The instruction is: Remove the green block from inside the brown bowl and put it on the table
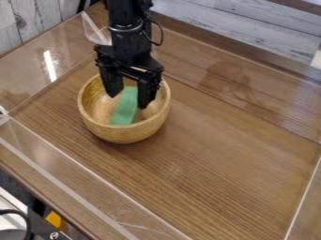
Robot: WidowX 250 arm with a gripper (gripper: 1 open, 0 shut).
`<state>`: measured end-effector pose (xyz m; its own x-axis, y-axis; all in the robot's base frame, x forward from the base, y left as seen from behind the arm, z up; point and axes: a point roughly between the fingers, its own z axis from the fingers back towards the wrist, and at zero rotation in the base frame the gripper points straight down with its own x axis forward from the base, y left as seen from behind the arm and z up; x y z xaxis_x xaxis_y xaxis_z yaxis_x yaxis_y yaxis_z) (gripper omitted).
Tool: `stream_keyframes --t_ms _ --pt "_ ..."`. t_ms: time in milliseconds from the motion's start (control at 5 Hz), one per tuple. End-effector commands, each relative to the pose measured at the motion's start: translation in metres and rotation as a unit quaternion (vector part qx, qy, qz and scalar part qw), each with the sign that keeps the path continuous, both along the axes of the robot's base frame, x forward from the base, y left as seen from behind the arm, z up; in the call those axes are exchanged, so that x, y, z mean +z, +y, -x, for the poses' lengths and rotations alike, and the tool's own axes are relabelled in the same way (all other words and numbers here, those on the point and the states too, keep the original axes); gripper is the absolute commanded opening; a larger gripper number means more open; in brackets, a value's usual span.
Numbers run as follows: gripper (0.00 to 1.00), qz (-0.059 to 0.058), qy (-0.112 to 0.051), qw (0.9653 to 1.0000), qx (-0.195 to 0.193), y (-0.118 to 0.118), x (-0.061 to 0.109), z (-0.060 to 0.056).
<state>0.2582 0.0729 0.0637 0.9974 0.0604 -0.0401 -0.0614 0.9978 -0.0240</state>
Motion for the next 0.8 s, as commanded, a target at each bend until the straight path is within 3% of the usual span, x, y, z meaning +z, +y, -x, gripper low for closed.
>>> stream_keyframes --t_ms 0,600 --pt "1.0 -0.004 -0.019 0.9998 0.003 0.0049 0.0038 -0.0046" --pt "1.0 0.001 -0.027 0.9996 0.013 0.0108 -0.0051 -0.0105"
